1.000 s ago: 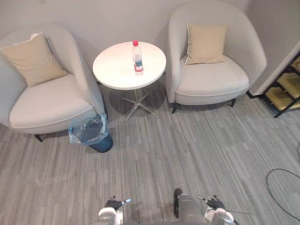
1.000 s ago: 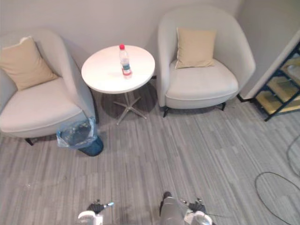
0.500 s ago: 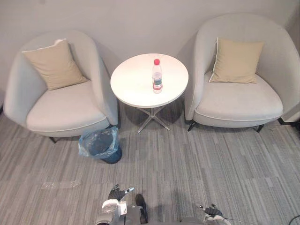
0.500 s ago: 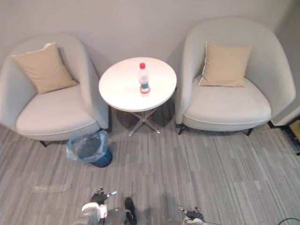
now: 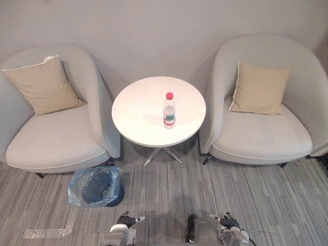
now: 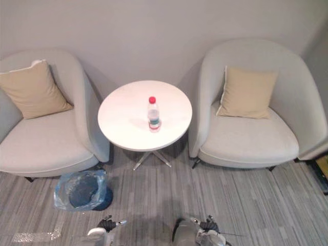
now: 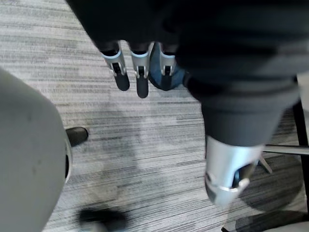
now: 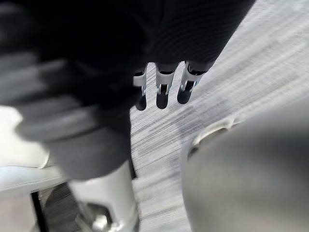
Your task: Gather rubbish on tea table into small bin, then transfer packed bag to large trash can.
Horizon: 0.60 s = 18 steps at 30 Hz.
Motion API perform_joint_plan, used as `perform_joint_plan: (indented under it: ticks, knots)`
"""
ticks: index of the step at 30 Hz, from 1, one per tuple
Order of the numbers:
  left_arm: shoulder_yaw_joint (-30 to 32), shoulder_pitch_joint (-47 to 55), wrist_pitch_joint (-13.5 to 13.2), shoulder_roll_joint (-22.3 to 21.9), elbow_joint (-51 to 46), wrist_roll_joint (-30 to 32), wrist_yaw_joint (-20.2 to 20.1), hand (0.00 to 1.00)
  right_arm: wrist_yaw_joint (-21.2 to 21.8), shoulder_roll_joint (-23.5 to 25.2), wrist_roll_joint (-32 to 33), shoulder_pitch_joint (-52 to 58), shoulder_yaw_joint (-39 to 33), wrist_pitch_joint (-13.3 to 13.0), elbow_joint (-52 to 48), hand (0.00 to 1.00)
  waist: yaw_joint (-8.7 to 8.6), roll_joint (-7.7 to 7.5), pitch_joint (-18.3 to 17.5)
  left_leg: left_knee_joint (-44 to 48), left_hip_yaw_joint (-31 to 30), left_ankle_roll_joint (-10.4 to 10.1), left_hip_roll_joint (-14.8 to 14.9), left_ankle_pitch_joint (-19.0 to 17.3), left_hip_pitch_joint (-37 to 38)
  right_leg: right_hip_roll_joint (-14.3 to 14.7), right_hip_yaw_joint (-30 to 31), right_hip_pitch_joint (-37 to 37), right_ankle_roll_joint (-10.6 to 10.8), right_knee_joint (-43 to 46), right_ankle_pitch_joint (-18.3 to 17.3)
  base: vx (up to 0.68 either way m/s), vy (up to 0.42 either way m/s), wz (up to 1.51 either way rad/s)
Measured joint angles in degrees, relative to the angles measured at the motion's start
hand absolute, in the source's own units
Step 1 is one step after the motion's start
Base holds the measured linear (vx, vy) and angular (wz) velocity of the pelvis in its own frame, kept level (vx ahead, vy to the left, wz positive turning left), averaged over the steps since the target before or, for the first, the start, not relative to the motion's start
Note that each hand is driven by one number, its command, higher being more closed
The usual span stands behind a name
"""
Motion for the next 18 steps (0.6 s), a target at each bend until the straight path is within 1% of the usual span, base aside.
perform_joint_plan:
  ticks: [1,2,3,4,5,6,7,8,9,10,11,12,13,14,15,16,17,18]
  knots:
    - [1.3,-0.1,0.0,-0.5,0.0,0.1,0.0,0.00,-0.1,0.0,0.0,0.0,-0.6,0.1,0.2,0.00,-0.05,0.16,0.0,0.2,-0.6,-0.8,0.0,0.7,0.4,0.0,-0.3,0.3,-0.5,0.4,-1.7,0.23,-0.178,-0.01]
    - [2.3,-0.1,0.0,-0.9,0.0,0.1,-0.1,0.00,-0.1,-0.1,0.0,-0.1,-0.6,0.1,0.3,0.00,-0.11,0.39,-0.1,0.9,-0.6,-1.1,0.3,0.9,0.2,0.1,-0.5,0.5,-0.7,0.5,-2.3,0.22,-0.167,0.14]
    - [3.4,-0.2,0.0,-1.2,0.0,0.3,-0.1,0.00,-0.1,0.0,0.1,0.0,-0.6,0.0,0.2,0.00,-0.26,0.82,-0.1,3.8,-0.9,-1.2,1.0,0.9,-0.8,0.1,-1.5,2.1,-0.8,-0.5,-2.9,0.14,-0.138,0.42]
    - [4.5,-0.3,0.0,-1.7,-0.3,0.6,-0.1,0.00,-0.1,0.1,0.3,0.4,-0.7,0.0,0.2,0.00,-0.56,0.04,0.4,9.7,-2.1,-1.2,1.8,0.9,-3.2,0.0,-2.9,4.8,-0.6,-3.1,-3.3,0.15,-0.174,0.69]
    - [5.1,-0.5,0.0,-1.9,-1.0,0.6,-0.1,0.00,-0.1,0.2,0.3,0.9,-0.6,0.1,0.0,0.00,-0.60,0.01,0.5,15.1,-3.0,-1.2,2.6,0.9,-5.4,-0.3,-4.1,7.0,-0.6,-4.7,-3.6,0.12,-0.155,0.86]
    - [5.3,-0.5,0.0,-2.5,-2.4,0.6,-0.1,0.00,-0.1,0.2,0.4,1.7,-0.5,0.1,-0.2,0.00,-0.32,-0.39,0.7,22.6,-3.4,-2.0,3.9,1.4,-8.4,-0.3,-5.8,9.6,-0.7,-5.9,-4.0,0.14,-0.142,0.74]
    - [5.3,-0.4,0.0,-2.7,-3.5,0.6,-0.1,0.00,-0.1,0.2,0.5,2.6,-0.3,0.1,-0.4,0.00,0.53,-1.00,0.9,29.5,-2.9,-3.6,5.5,2.9,-11.2,-0.3,-6.9,11.6,-0.8,-6.5,-4.5,0.12,-0.072,0.55]
    - [5.4,-0.2,-0.1,-2.8,-4.2,0.6,-0.1,0.00,-0.1,0.2,0.6,2.8,0.0,0.2,-0.4,0.00,0.97,-1.12,0.9,32.9,-1.9,-3.2,6.5,3.7,-12.4,-0.5,-7.2,12.6,-1.1,-6.9,-4.9,0.12,-0.031,0.29]
    - [5.6,0.1,-0.2,-2.8,-4.6,0.6,-0.2,0.00,-0.1,0.4,0.7,2.7,0.1,0.2,-0.4,0.00,0.99,-1.14,0.7,34.8,-0.3,-1.8,7.4,2.7,-13.0,-0.5,-7.2,13.6,-1.1,-7.6,-5.2,0.13,-0.001,0.12]
    - [5.6,0.0,-0.1,-2.8,-4.6,0.6,-0.4,0.00,-0.1,1.0,0.7,2.6,0.0,0.2,-0.5,0.00,0.68,-1.12,0.7,34.9,1.8,-1.2,7.9,0.5,-14.0,-0.7,-7.2,14.5,-1.3,-9.0,-5.3,0.13,0.016,0.04]
    - [5.5,-0.1,-0.1,-2.8,-4.5,0.6,-0.6,0.00,-0.1,1.4,0.8,2.5,-0.1,0.2,-0.5,0.00,0.65,-1.26,0.7,33.3,3.1,-1.3,7.5,-1.4,-14.9,-1.0,-7.1,14.7,-1.0,-9.8,-4.9,0.14,0.064,-0.03]
    - [5.1,-0.2,-0.1,-2.7,-4.6,0.7,-0.7,0.00,-0.1,1.6,0.9,2.3,-0.2,0.2,-0.4,0.00,0.68,-1.70,0.8,28.3,3.6,-1.2,5.6,-2.7,-16.0,-2.3,-7.0,15.1,0.1,-10.9,-3.8,0.15,0.126,-0.12]
    - [4.5,-0.4,-0.2,-2.6,-4.6,0.8,-0.8,0.00,-0.1,1.6,0.9,2.2,-0.3,0.2,-0.2,0.00,0.71,-2.04,1.0,20.7,3.8,-1.1,3.0,-2.3,-15.8,-3.6,-7.0,16.1,0.9,-11.6,-3.3,0.19,0.203,-0.14]
    - [3.9,-0.3,-0.2,-2.8,-4.5,1.1,-0.8,0.00,-0.1,1.5,0.8,2.5,-0.3,0.2,-0.4,0.00,0.68,-1.61,0.7,10.6,2.9,-1.0,0.3,1.3,-15.6,-4.3,-6.7,17.2,2.0,-12.6,-2.9,0.17,0.211,-0.14]
    - [3.7,-0.2,-0.1,-3.2,-4.4,1.2,-0.8,0.00,-0.1,1.2,0.8,2.9,-0.2,0.2,-0.6,0.00,0.67,-0.75,0.3,4.5,2.2,-1.3,-0.5,5.8,-15.7,-4.1,-6.3,17.6,3.2,-13.2,-3.1,0.20,0.242,-0.21]
    - [3.3,-0.2,-0.1,-3.5,-4.4,1.2,-0.8,0.00,-0.1,0.5,0.8,2.6,-0.1,0.2,-0.3,0.00,1.08,0.03,0.3,2.8,1.0,0.6,-1.0,10.8,-15.5,-3.5,-4.9,18.2,4.5,-13.4,-3.5,0.22,0.225,-0.08]
    - [2.7,0.0,-0.3,-2.7,-4.2,1.2,-0.8,0.00,-0.1,1.4,0.7,2.7,0.4,0.5,0.0,0.00,0.86,-1.16,-1.0,1.8,1.0,1.1,-2.8,10.8,-14.7,-4.1,-2.5,18.7,4.9,-15.1,-3.3,0.27,0.256,0.10]
    - [2.3,-0.1,-0.2,-1.8,-4.0,1.2,-0.8,0.00,-0.1,2.4,0.7,2.6,0.5,0.6,0.3,0.00,0.55,-2.86,-1.3,1.8,1.0,2.1,-4.2,10.1,-14.7,-5.2,-1.5,19.5,5.6,-16.7,-3.5,0.21,0.188,0.23]
